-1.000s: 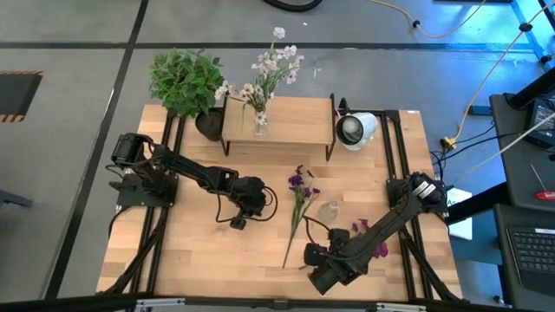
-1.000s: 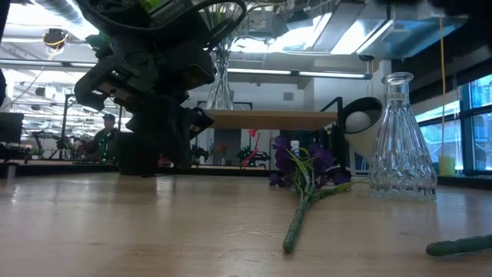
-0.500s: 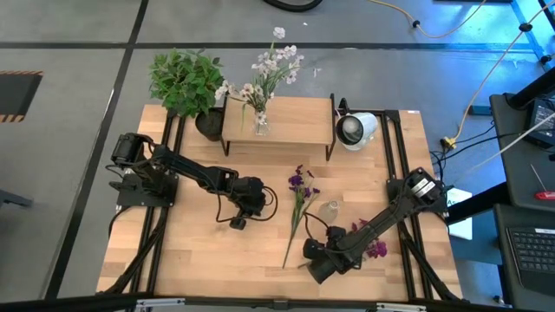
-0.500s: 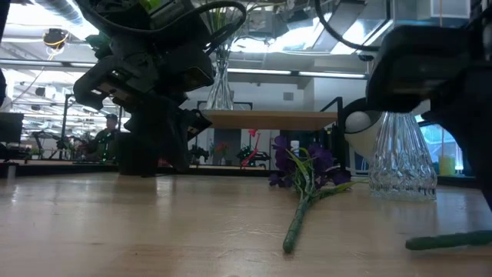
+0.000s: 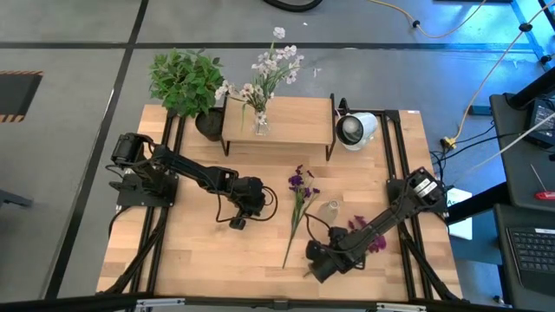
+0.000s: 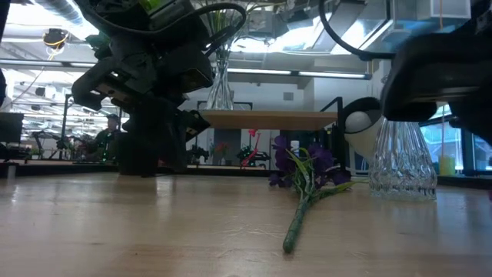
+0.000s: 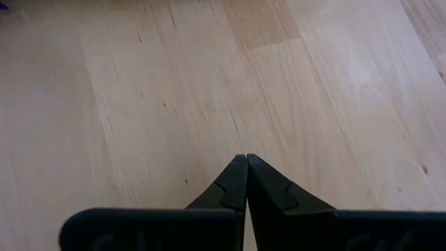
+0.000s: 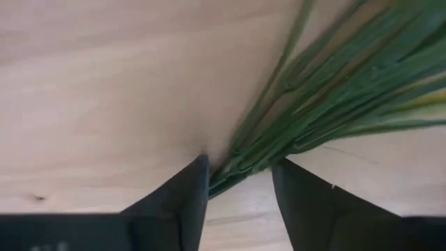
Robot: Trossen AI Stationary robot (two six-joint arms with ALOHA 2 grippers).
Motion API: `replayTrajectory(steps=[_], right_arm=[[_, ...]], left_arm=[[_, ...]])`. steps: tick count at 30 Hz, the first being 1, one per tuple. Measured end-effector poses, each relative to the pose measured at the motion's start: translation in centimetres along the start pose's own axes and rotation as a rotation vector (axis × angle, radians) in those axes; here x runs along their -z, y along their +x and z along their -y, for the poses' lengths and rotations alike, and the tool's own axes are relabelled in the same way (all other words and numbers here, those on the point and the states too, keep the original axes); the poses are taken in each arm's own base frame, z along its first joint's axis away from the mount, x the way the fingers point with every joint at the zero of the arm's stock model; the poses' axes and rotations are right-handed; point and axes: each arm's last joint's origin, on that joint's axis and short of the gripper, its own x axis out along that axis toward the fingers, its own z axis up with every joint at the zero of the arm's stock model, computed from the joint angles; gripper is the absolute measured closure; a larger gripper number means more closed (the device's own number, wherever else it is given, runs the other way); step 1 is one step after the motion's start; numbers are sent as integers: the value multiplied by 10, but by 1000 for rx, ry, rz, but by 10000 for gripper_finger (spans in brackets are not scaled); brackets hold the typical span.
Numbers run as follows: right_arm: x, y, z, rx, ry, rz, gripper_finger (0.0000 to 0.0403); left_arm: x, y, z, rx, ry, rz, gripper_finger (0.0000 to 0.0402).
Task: Pick and place flowers into a vace then onto a shelf
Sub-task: Put the pink flowers into the transparent vase
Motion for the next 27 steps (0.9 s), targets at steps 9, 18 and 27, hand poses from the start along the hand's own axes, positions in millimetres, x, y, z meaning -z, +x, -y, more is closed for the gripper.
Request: replayTrajectory(steps=[9, 18, 27], right_arm=[[11, 2, 12, 70, -39, -62, 268], [11, 2, 14, 91, -69, -75, 307], [12, 2, 15, 107, -98, -80, 387]], left_arm=[[0, 0, 0, 0, 0, 0, 396], [0, 0, 0, 0, 1, 1, 396], [0, 0, 0, 0, 2, 1, 396]])
